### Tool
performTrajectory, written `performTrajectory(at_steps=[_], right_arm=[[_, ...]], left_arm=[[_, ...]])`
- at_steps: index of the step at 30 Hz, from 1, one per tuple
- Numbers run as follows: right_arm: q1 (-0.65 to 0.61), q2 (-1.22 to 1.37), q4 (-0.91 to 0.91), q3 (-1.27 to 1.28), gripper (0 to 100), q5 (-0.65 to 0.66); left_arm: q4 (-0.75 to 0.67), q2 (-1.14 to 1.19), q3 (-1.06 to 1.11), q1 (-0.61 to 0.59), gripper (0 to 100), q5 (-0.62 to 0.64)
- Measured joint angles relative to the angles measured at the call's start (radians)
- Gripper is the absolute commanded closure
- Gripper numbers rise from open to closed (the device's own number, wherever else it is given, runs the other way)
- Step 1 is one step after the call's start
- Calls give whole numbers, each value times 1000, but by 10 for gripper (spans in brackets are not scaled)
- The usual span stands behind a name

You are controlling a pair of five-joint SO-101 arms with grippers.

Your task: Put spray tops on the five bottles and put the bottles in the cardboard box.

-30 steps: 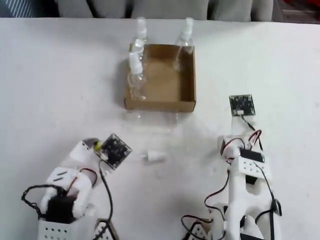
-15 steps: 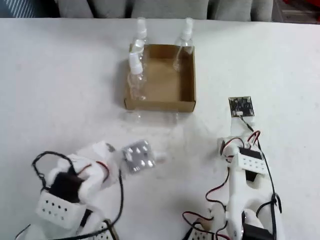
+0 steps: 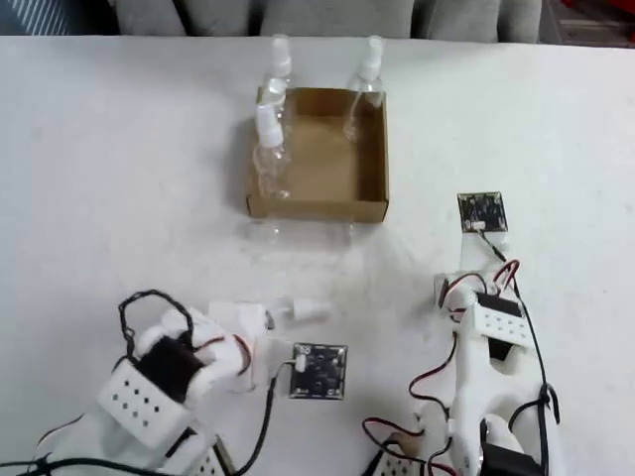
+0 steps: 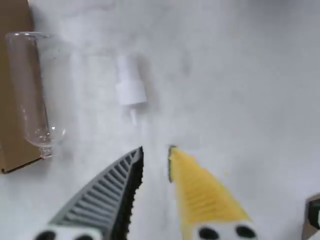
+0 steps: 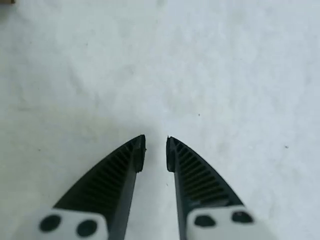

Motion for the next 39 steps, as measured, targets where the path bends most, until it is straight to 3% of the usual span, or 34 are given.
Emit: performTrajectory(at_steps=[7, 24, 39], right_arm=[[6, 0, 0, 0, 961, -2], [5, 0, 0, 0, 959, -2], [5, 0, 0, 0, 957, -2]], left_arm=[[-158, 183, -5, 0, 790, -3], [-382, 744, -219, 8, 789, -3], [-405, 1077, -459, 8, 789, -3]])
